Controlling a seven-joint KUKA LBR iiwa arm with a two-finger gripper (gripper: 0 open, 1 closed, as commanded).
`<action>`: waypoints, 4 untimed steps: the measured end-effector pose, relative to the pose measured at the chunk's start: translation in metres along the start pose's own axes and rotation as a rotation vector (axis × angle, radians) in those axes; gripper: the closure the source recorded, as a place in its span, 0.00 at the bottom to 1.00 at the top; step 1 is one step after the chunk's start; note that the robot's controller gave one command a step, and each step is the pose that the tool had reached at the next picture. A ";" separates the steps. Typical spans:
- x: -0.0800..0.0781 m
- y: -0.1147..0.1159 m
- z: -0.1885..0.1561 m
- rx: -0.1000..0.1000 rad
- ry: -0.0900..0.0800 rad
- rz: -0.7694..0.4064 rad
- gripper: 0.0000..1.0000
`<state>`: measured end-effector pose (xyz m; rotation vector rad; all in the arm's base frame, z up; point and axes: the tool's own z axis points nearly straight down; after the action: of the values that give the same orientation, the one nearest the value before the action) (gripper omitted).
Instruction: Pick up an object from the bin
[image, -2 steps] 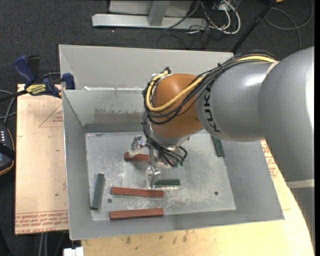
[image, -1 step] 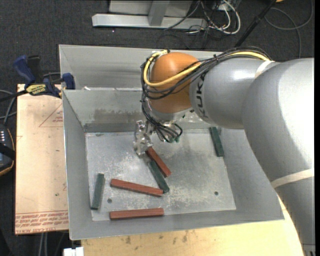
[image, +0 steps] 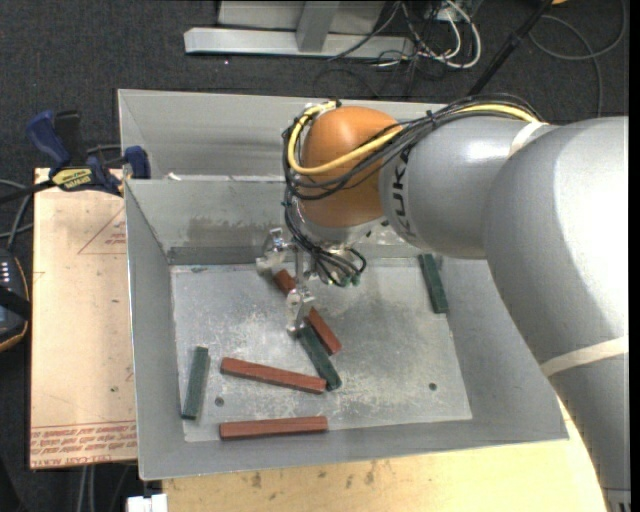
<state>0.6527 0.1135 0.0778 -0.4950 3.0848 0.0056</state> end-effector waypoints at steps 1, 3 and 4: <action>0.000 0.000 0.000 0.000 0.000 0.000 0.00; 0.012 -0.032 -0.003 -0.001 0.008 -0.539 0.00; 0.030 -0.056 -0.004 -0.001 0.002 -0.880 1.00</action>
Offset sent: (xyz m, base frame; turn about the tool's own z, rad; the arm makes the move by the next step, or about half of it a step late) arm -0.0017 -0.0574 -0.0020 -0.5117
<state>0.6414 0.0509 0.0812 -1.7629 2.5814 -0.0058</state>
